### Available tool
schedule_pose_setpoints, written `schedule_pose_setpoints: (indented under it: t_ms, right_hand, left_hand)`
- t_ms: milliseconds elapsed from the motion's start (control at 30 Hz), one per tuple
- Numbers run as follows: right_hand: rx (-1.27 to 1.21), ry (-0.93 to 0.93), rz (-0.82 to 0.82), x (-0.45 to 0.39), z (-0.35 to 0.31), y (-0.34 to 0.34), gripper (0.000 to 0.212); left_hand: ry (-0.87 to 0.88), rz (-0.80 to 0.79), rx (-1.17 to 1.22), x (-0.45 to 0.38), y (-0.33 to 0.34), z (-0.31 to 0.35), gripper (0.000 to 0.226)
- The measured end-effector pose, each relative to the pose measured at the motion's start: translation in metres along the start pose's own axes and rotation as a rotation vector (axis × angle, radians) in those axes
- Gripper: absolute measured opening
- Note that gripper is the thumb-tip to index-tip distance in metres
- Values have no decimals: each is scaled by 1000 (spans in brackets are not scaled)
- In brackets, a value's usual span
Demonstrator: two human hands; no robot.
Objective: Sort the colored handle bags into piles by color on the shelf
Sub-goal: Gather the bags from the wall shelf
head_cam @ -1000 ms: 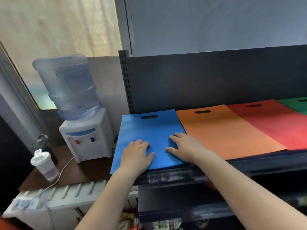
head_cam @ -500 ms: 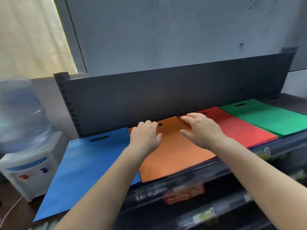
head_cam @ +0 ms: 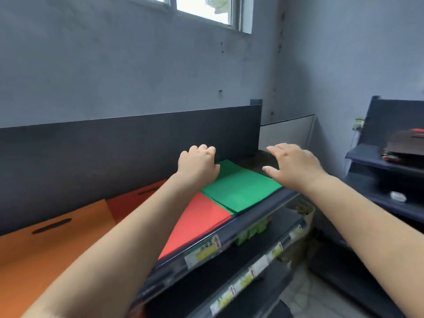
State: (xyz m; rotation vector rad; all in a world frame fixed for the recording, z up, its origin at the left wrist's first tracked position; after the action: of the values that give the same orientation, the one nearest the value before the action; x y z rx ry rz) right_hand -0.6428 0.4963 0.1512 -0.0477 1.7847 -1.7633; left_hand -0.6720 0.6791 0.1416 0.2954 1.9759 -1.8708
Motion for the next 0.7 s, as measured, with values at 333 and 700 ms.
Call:
schedule_pose_setpoints:
  t_ms: [333, 700]
  right_hand:
    - [126, 264, -72, -15, 196, 31, 55]
    - [277, 490, -116, -61, 364, 67, 58]
  left_hand:
    - [286, -6, 56, -125, 54, 177, 43]
    - [572, 18, 135, -264, 108, 351, 44]
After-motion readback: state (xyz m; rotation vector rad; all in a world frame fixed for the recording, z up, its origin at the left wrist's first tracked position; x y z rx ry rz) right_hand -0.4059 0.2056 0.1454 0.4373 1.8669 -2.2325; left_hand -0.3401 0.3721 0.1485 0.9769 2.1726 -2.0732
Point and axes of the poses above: each hand's wrist, its own x-axis away from the middle knuckle, its own y-axis out of the palm, z = x × y, the point moved 9 cm from there along -x, towards the middle knuckle
